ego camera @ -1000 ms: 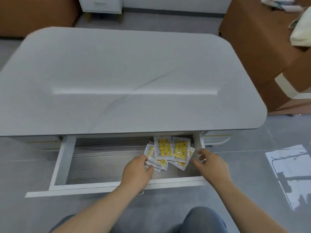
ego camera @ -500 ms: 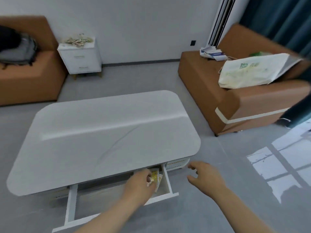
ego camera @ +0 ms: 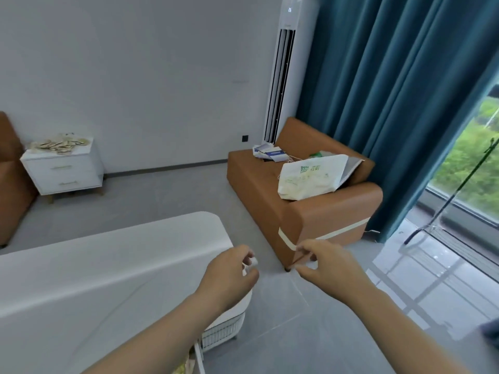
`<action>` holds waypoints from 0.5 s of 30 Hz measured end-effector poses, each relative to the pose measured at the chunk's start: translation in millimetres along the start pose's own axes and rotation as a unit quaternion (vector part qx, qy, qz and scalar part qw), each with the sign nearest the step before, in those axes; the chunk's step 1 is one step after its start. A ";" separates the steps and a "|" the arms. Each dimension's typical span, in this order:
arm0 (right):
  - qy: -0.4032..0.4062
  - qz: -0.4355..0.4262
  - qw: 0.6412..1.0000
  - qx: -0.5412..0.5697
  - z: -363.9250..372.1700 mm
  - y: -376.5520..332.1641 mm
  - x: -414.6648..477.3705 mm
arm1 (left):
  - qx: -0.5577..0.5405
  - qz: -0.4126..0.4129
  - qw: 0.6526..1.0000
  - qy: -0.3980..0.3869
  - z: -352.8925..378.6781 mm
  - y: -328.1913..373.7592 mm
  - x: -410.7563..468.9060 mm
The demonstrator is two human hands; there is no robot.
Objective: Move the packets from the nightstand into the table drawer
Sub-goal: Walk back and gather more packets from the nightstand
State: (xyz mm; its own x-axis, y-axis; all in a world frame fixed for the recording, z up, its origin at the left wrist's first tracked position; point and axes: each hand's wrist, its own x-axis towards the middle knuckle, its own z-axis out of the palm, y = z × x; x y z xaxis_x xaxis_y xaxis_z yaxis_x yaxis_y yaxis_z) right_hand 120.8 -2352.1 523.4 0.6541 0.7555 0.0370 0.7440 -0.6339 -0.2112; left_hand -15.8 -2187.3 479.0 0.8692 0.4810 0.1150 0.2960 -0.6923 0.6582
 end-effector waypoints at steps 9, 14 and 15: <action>0.064 0.007 0.998 -0.022 -78.6 47.0 25.7 | 0.001 0.102 0.995 0.011 -11.0 82.8 81.4; 0.073 0.020 0.996 -0.044 -100.1 63.4 63.6 | 0.002 0.134 0.991 0.007 -5.4 89.6 138.9; 0.072 0.024 0.996 -0.049 -104.0 66.0 72.7 | -0.001 0.139 0.990 0.005 -4.0 89.5 151.4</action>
State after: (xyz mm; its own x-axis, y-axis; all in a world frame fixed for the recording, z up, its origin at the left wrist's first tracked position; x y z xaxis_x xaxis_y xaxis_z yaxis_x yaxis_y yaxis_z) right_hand 231.6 -2356.2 613.7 0.6965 0.6970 0.1707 0.7168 -0.6867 -0.1209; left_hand 140.7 -2174.3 558.3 0.9131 0.2777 0.2985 0.0459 -0.7974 0.6016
